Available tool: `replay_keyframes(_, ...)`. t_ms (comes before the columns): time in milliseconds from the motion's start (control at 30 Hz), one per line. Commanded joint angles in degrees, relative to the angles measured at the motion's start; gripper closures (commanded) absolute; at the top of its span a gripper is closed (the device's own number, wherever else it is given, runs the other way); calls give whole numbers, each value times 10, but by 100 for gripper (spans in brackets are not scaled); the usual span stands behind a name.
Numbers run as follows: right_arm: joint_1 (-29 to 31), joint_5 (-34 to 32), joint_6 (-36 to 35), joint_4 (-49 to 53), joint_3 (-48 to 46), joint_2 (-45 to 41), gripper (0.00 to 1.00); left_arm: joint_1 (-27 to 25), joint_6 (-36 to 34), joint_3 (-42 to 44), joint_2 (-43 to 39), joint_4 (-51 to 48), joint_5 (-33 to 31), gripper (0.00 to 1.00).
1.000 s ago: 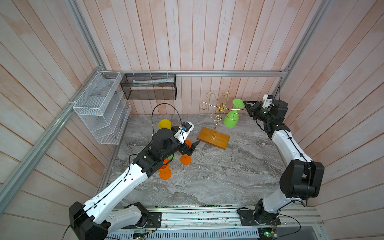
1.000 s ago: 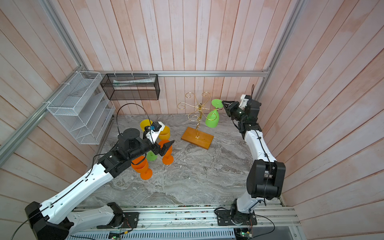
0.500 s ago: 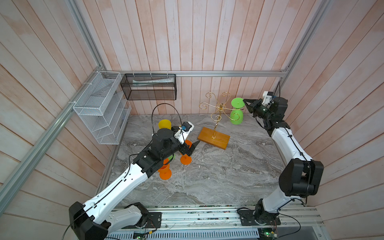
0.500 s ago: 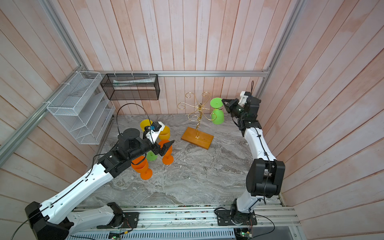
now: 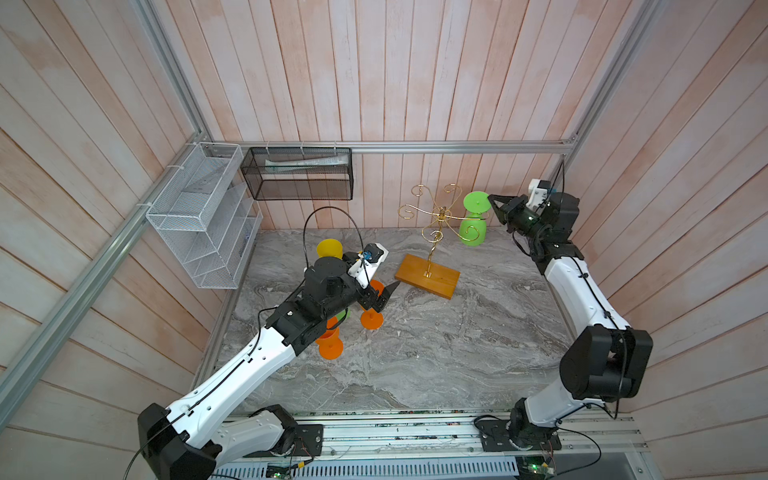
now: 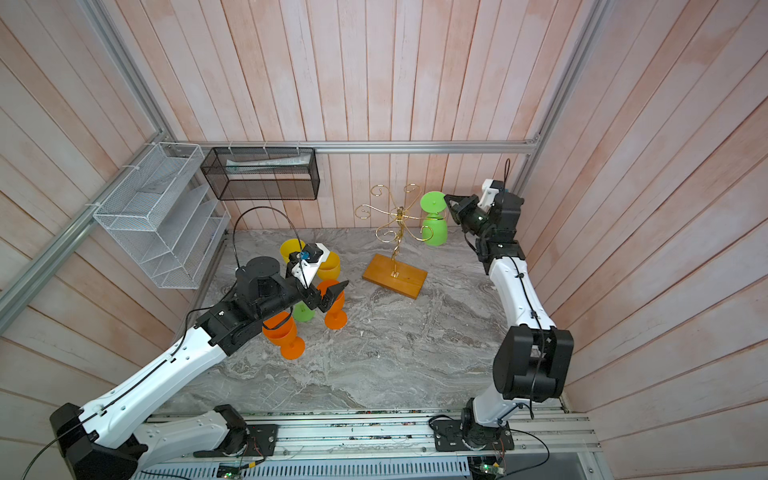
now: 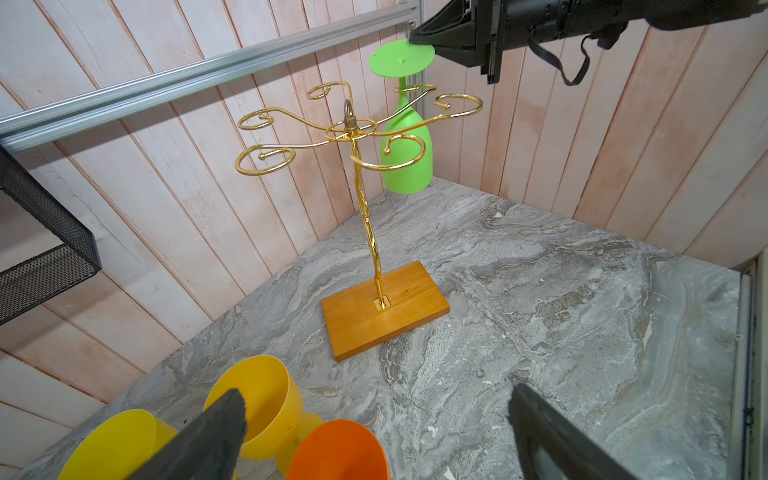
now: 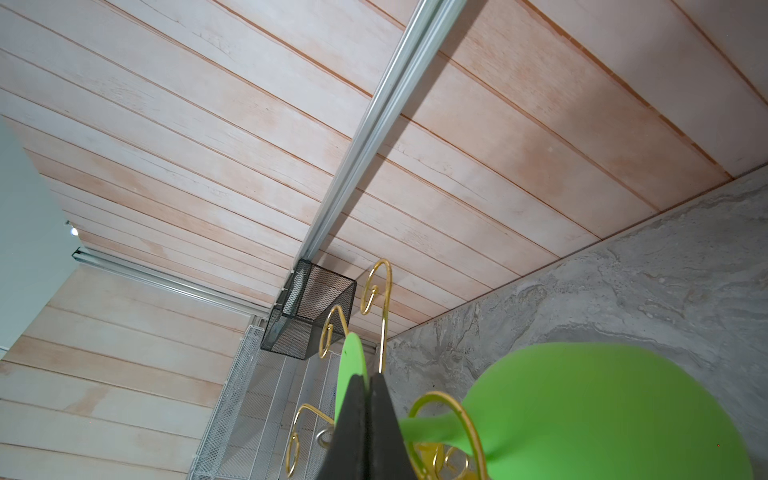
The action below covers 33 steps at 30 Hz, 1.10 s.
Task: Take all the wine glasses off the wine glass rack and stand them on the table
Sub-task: 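Pull the green glass off its hook away from the rack with the right gripper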
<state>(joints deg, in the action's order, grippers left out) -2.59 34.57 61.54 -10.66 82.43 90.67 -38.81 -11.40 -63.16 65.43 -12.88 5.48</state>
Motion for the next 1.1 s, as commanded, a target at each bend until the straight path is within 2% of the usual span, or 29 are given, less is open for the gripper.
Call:
replay_keyframes(0, 2, -19, 5, -19, -13, -31, 100, -3, -3, -10, -1, -3, -6, 0)
replay_keyframes(767, 3, -36, -24, -1, -77, -91, 100, -3, 4, -17, 4, -6, -2, 0)
replay_keyframes(1067, 39, -44, -27, -3, -53, -62, 100, -3, 5, -18, 5, -8, -3, 0)
